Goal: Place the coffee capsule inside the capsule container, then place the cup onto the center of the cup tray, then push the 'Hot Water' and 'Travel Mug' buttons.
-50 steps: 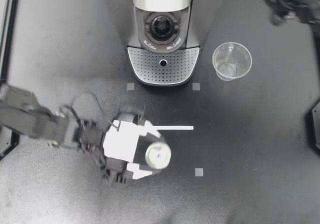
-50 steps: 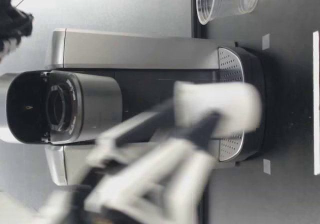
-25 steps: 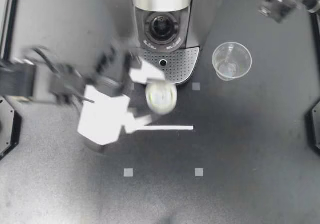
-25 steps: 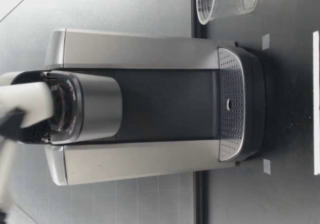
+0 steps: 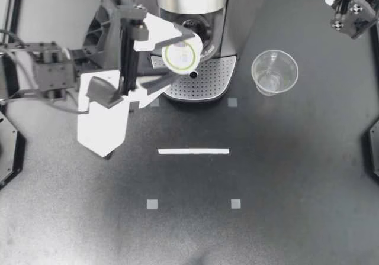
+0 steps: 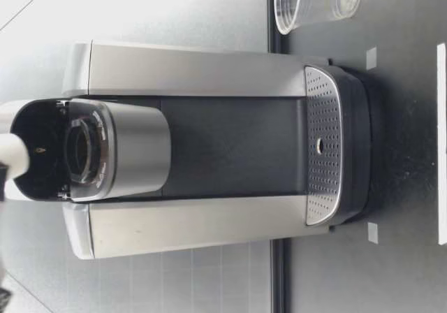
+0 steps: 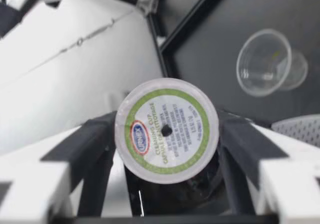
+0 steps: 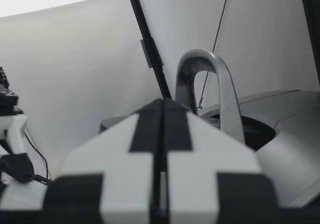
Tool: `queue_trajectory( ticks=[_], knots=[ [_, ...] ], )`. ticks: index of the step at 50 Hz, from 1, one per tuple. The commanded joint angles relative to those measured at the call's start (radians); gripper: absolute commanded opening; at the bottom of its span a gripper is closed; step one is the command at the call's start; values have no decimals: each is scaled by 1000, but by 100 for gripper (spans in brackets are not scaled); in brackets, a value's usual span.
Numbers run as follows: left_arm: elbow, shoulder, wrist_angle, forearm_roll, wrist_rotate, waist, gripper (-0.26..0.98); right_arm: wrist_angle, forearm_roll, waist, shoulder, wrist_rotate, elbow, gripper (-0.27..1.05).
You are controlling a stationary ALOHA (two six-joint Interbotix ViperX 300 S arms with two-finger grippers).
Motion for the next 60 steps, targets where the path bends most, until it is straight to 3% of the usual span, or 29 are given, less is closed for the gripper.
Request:
queue_trajectory(
  ticks=[1, 32, 40, 46, 51, 60],
  knots=[
    [-8, 0, 2, 14, -5, 15, 50, -5, -2, 3, -9, -3, -11, 10],
    [-11, 55, 3, 23, -26, 66, 51, -11, -2, 3, -20, -3, 12, 10],
    [-12, 58, 5, 31, -26, 67, 58, -11, -2, 3, -23, -3, 18, 10],
    [-15, 58, 12, 55, -28, 67, 68, -11, -2, 5, -28, -3, 20, 10],
    [-15, 61, 21, 81, -35, 67, 70, -9, -2, 3, -31, -3, 21, 10],
    [-17, 69, 46, 181, -101, 67, 72, -11, -2, 5, -35, -2, 26, 10]
  ],
)
